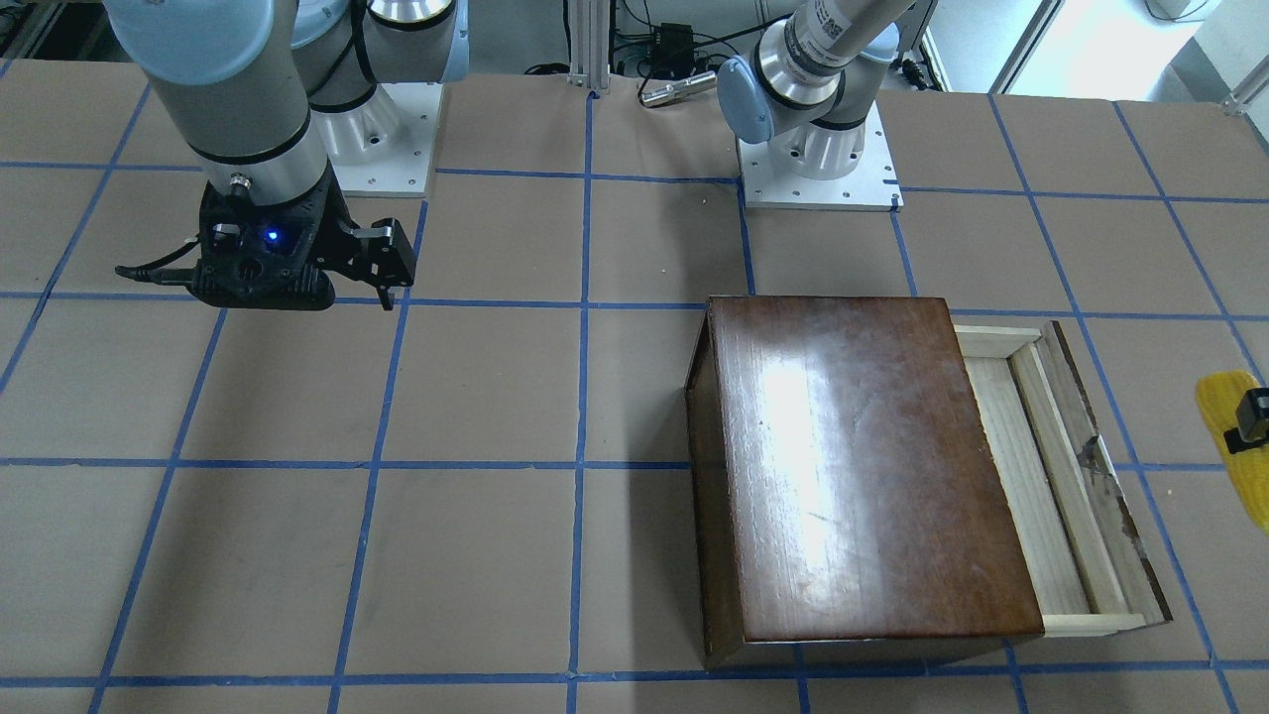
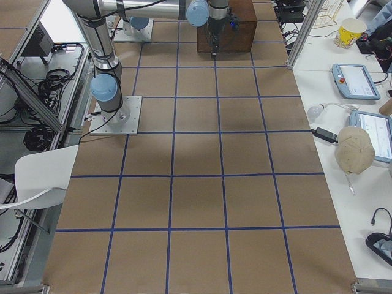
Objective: Open drawer and put corn inside
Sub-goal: 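Carry the corn over the open drawer with the left gripper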
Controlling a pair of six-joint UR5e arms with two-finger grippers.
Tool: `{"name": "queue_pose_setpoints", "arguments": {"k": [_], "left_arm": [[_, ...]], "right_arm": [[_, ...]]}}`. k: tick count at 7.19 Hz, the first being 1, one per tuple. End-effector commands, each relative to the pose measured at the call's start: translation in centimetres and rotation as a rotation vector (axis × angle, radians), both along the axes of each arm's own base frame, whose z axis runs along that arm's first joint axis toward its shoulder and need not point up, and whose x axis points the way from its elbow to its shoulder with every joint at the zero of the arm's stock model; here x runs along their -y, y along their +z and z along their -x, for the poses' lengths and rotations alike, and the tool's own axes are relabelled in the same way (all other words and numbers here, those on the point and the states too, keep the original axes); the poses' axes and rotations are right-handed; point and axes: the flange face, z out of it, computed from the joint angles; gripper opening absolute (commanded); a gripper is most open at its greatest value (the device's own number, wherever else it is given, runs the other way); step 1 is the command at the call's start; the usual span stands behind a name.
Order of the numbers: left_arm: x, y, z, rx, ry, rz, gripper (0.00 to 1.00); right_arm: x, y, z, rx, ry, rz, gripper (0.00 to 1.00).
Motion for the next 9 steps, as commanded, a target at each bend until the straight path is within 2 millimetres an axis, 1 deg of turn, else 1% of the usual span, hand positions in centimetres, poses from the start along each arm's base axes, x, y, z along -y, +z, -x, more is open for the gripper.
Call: {"name": "queue_pose_setpoints", "arguments": {"k": [1, 2, 3, 4, 5, 9], "left_arm": [[0.4, -0.5, 5.3, -0.051, 0.045, -0.021, 0.25], [0.3, -2.2, 6.3, -0.069, 0.052, -0.050, 0.25], [0.3, -4.0, 6.5, -0.105, 0.060, -0.062, 0.25], [0.8, -5.6, 6.4, -0.115, 0.076, -0.070, 0.25], [0.8, -6.4, 6.7, -0.142, 0.087, -0.075, 0.29], [0.0, -11.4, 7.1, -0.169, 0.083, -0.135, 0.29]], "right_arm": [[0.0, 0.0, 0.0, 0.002, 0.000, 0.000, 1.00], [0.0, 0.0, 0.0, 0.000, 0.000, 0.000, 1.00], [0.0, 0.0, 0.0, 0.000, 0.000, 0.000, 1.00], [0.0, 0.0, 0.0, 0.000, 0.000, 0.000, 1.00], [0.0, 0.0, 0.0, 0.000, 0.000, 0.002, 1.00], [0.0, 0.0, 0.0, -0.001, 0.000, 0.000, 1.00]]}}
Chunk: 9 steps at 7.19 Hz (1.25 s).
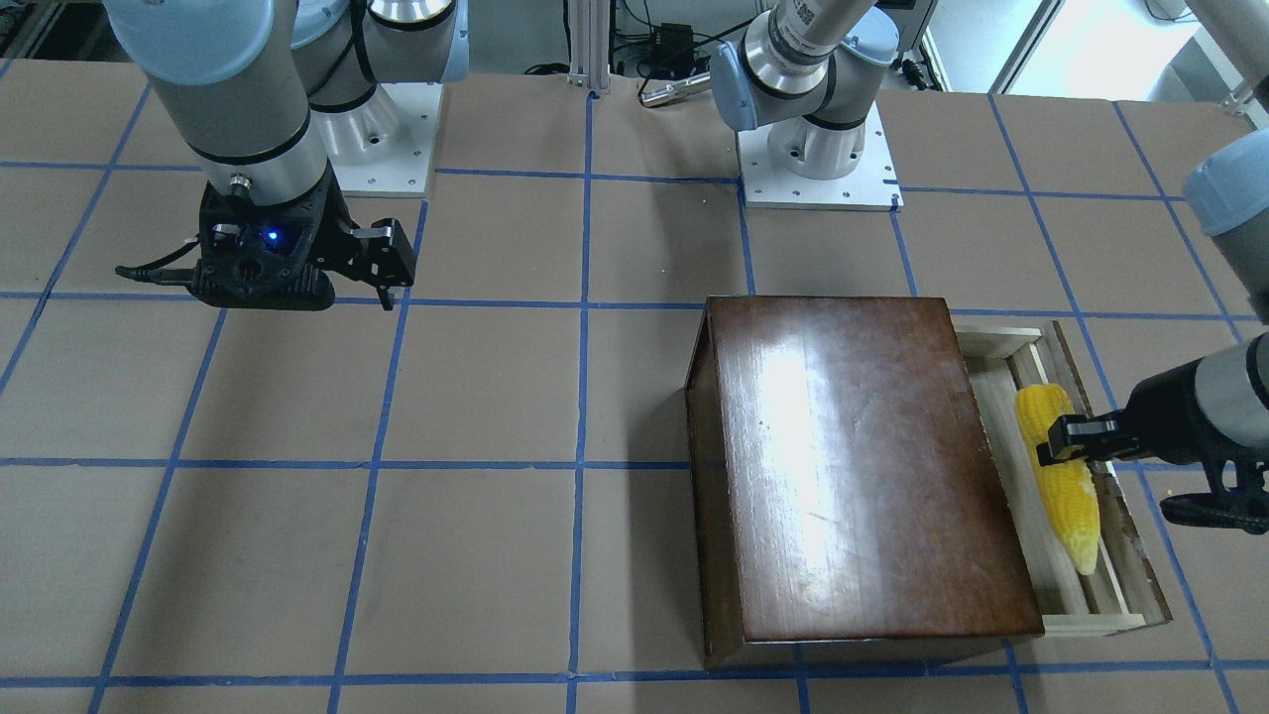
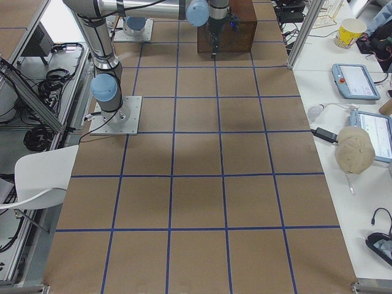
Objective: Open drawer and put corn inside
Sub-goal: 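Carry the corn over the open drawer with the left gripper, then lower the corn into the drawer and open the left gripper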
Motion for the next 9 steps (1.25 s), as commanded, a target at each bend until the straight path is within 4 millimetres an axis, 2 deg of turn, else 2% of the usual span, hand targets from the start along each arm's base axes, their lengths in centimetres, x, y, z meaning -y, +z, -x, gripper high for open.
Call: {"name": "queue_pose_setpoints", "arguments": {"k": [1, 3, 4, 6, 7, 9], "left_arm": [[0.1, -2.0, 0.1, -0.013, 0.007, 0.007, 0.33], [0.5, -3.5, 0.6, -0.065, 0.021, 0.016, 0.38], [0.7, -3.7, 0.5, -0.067, 0.022, 0.023, 0.45], [0.6, -3.6, 0.5, -0.065, 0.023, 0.024, 0.84], [0.5, -3.3, 0.5, -0.064, 0.021, 0.027, 0.96], [0.1, -1.3, 0.6, -0.044, 0.017, 0.050, 1.00]], "right_arm": [[0.0, 0.0, 0.0, -0.001, 0.000, 0.000, 1.00], [0.0, 0.0, 0.0, -0.001, 0.000, 0.000, 1.00], [0.0, 0.0, 0.0, -0.001, 0.000, 0.000, 1.00], [0.0, 0.0, 0.0, -0.001, 0.000, 0.000, 1.00], [0.0, 0.0, 0.0, -0.001, 0.000, 0.000, 1.00], [0.0, 0.0, 0.0, -0.002, 0.000, 0.000, 1.00]]}}
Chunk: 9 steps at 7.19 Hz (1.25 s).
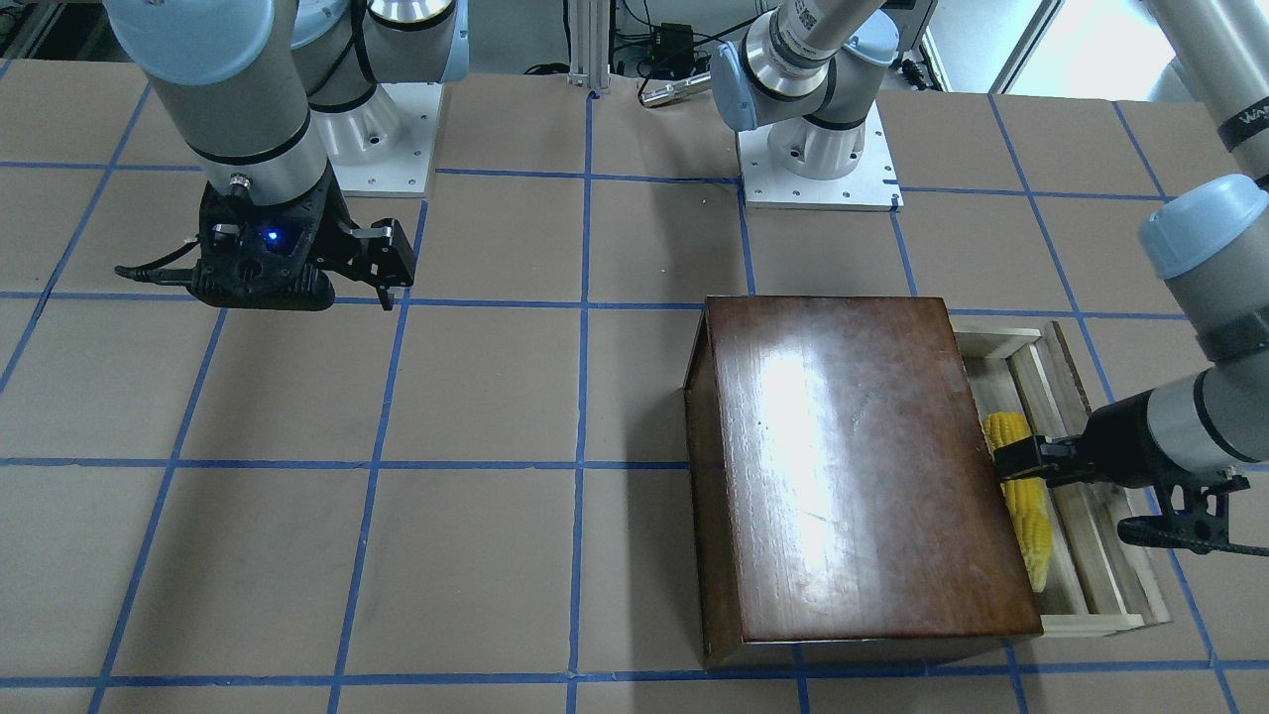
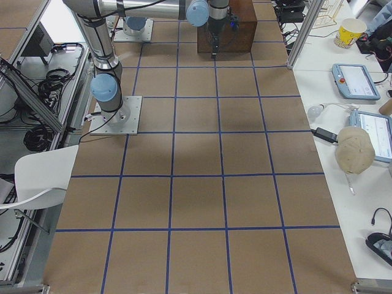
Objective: Open drawer and put corn inside
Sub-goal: 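Lower the corn into the drawer and open the left gripper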
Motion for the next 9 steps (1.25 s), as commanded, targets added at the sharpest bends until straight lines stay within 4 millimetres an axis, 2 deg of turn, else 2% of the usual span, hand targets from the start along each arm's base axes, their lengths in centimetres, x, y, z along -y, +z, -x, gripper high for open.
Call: {"name": "queue_pose_setpoints", "arguments": {"k": [1, 3, 5, 7, 8, 9], "left_arm": [[-0.5, 2.0, 0.0, 0.019, -0.003, 0.019, 1.00], [-1.2, 4.6, 0.4, 0.041, -0.007, 0.036, 1.00], [-2.7, 8.3, 1.4, 0.130, -0.034, 0.042, 1.00], [-3.8, 12.0, 8.1, 0.202, -0.122, 0.084, 1.00], [-4.8, 13.8, 13.0, 0.239, -0.196, 0.114, 1.00], [-5.5, 14.5, 16.6, 0.239, -0.241, 0.135, 1.00]], "right_arm": [[0.0, 0.0, 0.0, 0.000, 0.000, 0.000, 1.00], [0.0, 0.0, 0.0, 0.000, 0.000, 0.000, 1.00], [0.0, 0.0, 0.0, 0.000, 0.000, 0.000, 1.00], [0.0, 0.0, 0.0, 0.000, 0.000, 0.000, 1.00], [0.0, 0.0, 0.0, 0.003, 0.000, 0.000, 1.00], [0.0, 0.0, 0.0, 0.003, 0.000, 0.000, 1.00]]}}
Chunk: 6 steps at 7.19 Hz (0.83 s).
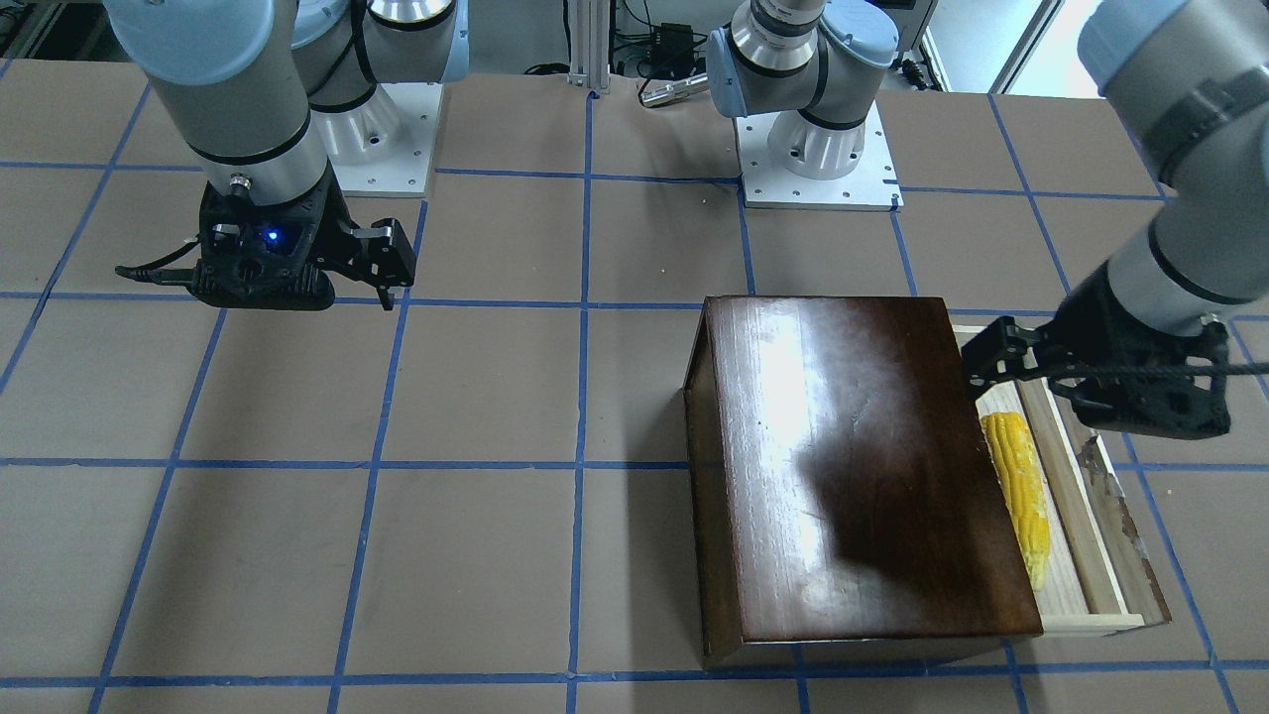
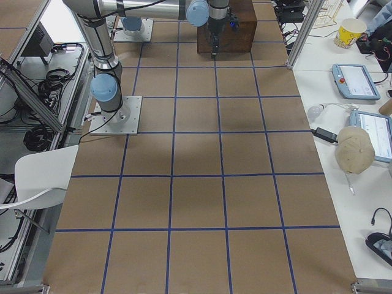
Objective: Open drawer and put corn inside
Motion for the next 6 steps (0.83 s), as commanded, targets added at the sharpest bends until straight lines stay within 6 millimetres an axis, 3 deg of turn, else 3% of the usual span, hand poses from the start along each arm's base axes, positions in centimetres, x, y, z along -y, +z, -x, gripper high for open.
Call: {"name": "queue_pose_setpoints", "arguments": {"k": [1, 3, 4, 6], "left_arm": [[-1.7, 1.5, 6.3, 0.004, -0.086, 0.024, 1.00], [-3.6, 1.8, 8.7, 0.006, -0.040, 0.024, 1.00], [-4.9, 1.4, 11.0, 0.004, 0.013, 0.019, 1.00], [-6.3, 1.3, 12.5, -0.031, 0.015, 0.015, 1.00]], "right_arm": [[0.0, 0.0, 0.0, -0.001, 0.000, 0.000, 1.00], [0.0, 0.0, 0.0, -0.001, 0.000, 0.002, 1.00], [0.0, 0.0, 0.0, -0.001, 0.000, 0.000, 1.00], [0.0, 0.0, 0.0, -0.001, 0.000, 0.000, 1.00]]}}
